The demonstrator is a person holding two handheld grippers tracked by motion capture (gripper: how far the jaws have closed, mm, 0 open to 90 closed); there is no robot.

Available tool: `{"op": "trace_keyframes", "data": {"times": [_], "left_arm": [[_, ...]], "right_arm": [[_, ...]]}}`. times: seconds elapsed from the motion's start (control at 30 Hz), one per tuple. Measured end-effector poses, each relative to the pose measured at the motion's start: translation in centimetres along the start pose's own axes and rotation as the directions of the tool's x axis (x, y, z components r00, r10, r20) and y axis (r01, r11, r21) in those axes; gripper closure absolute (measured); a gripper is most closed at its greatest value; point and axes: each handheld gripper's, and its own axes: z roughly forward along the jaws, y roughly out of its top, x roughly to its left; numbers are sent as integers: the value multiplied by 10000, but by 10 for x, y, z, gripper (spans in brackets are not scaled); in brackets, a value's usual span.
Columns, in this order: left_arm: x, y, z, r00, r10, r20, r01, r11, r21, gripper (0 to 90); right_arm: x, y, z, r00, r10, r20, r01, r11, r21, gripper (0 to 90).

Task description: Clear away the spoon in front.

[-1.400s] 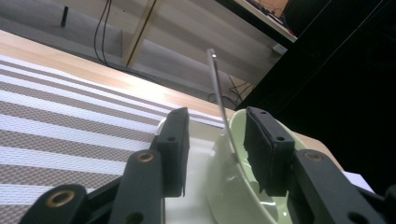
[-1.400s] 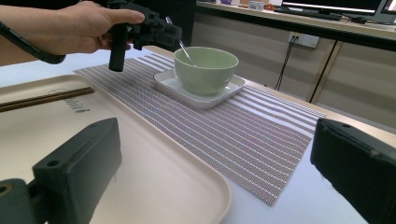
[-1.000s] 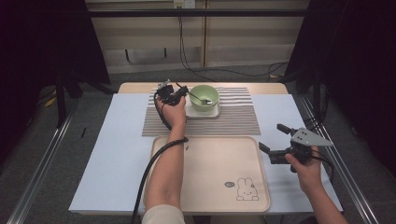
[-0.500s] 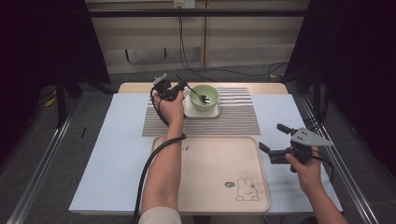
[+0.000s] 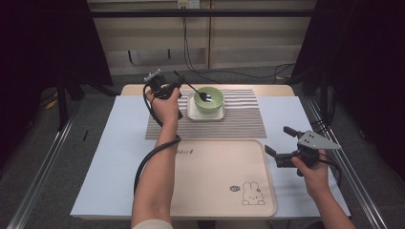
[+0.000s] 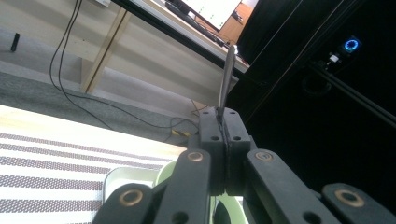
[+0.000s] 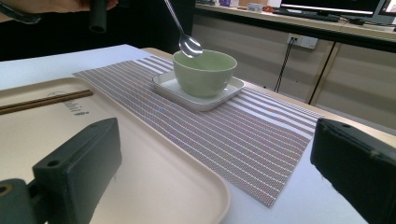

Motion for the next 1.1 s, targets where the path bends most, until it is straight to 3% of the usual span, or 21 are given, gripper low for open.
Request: {"op": "trace_keyframes", "data": {"times": [0.07,0.27,0.43,0.83,1.0,1.1], "left_arm": [[1,4,-7,10000,-5,13,5,9999,131,899],[6,11,-31,9998,35,200,-49,9976,689,899],[11,14,-48,9993,72,380,-110,9948,1015,899],[18,9,-81,9963,1,857,-168,9809,1939,900],[20,5,-90,9970,244,740,-403,9741,2227,900],[22,2,-95,9968,179,781,-364,9693,2431,900]], "right_arm": [[-1,0,-1,9998,-66,-194,68,9999,104,17],[1,0,0,10000,-30,45,29,10000,34,17],[2,0,1,10000,-43,-24,43,10000,41,17],[2,0,2,9999,-93,-48,93,9999,72,17],[3,0,1,10000,-81,-27,81,9999,96,17],[3,0,2,9999,-93,-46,93,9999,97,17]]}}
